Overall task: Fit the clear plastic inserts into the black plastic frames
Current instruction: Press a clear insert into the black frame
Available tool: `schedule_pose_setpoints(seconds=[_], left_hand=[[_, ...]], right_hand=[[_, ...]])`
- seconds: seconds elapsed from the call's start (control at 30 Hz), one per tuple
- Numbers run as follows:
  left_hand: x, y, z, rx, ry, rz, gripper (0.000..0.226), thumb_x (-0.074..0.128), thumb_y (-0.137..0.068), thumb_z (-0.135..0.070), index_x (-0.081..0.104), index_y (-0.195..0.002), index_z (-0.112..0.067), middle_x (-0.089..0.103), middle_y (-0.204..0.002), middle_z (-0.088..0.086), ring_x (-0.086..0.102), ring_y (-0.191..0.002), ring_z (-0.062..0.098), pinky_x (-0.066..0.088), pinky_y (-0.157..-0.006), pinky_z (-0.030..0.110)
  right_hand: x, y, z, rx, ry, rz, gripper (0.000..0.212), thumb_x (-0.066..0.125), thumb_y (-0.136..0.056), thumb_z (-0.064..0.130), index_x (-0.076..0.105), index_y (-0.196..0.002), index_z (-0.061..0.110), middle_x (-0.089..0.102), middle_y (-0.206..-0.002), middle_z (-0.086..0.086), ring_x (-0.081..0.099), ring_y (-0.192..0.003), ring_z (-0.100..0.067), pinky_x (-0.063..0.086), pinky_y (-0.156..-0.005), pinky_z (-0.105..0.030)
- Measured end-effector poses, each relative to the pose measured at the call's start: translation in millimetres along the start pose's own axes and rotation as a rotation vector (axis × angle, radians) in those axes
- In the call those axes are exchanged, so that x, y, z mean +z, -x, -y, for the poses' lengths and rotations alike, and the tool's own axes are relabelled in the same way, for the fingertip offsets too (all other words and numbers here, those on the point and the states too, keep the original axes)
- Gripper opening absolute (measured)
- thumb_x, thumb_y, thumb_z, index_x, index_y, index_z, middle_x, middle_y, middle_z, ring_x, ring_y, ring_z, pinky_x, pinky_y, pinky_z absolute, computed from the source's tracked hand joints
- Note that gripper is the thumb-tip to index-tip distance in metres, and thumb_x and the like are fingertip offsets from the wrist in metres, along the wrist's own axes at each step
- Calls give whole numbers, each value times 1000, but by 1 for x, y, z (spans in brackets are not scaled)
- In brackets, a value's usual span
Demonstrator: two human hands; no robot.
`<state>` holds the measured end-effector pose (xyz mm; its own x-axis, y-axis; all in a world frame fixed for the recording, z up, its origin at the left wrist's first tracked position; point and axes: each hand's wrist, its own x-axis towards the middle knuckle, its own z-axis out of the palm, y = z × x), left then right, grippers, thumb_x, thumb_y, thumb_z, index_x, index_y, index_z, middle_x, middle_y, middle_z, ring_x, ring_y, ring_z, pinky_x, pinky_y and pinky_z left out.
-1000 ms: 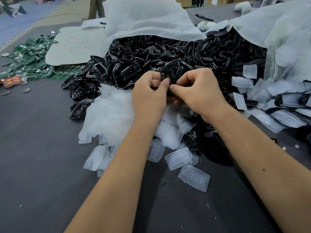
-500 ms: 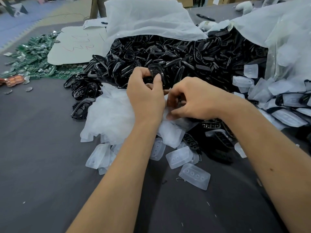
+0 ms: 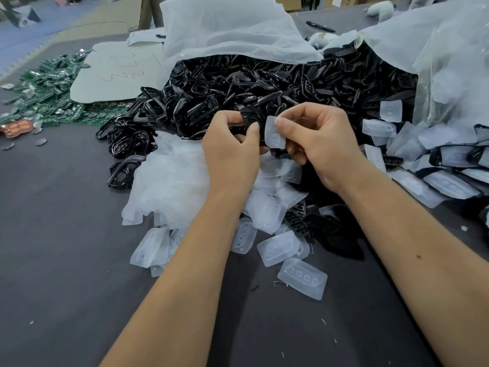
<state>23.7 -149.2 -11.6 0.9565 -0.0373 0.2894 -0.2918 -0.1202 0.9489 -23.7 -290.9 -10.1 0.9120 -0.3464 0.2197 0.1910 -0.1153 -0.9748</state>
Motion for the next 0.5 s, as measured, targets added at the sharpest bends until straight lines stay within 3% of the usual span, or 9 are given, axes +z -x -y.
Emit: schedule_pose_setpoints(seconds=[0.07, 0.23, 0.5], left_hand=[[1, 1, 1, 12, -9, -3, 16, 71, -96, -8, 60, -104, -15, 60, -94, -5, 68, -73, -1, 55, -56, 13], [3, 1, 3, 84, -91, -4, 19, 73, -94, -8, 64, -109, -13, 61, -96, -15, 58, -74, -18, 49, -69, 8], [2, 2, 2, 110, -111, 28, 33, 74, -91, -6, 67, -122, -14, 63, -105, -11, 58, -90, -13, 50, -75, 13]], right_hand=[[-1, 0, -2, -16, -36, -15, 6, 72, -96, 6, 74, -94, 2, 68, -67, -4, 57, -53, -13, 40, -41, -22], [-1, 2, -5, -62, -6, -9, 6, 70, -94, 1, 75, -95, 2, 70, -70, -6, 60, -58, -15, 48, -45, -24], [0, 6, -5, -109, 9, -18, 10, 72, -91, 0, 77, -95, 7, 74, -78, -3, 65, -64, -13, 50, -49, -25]])
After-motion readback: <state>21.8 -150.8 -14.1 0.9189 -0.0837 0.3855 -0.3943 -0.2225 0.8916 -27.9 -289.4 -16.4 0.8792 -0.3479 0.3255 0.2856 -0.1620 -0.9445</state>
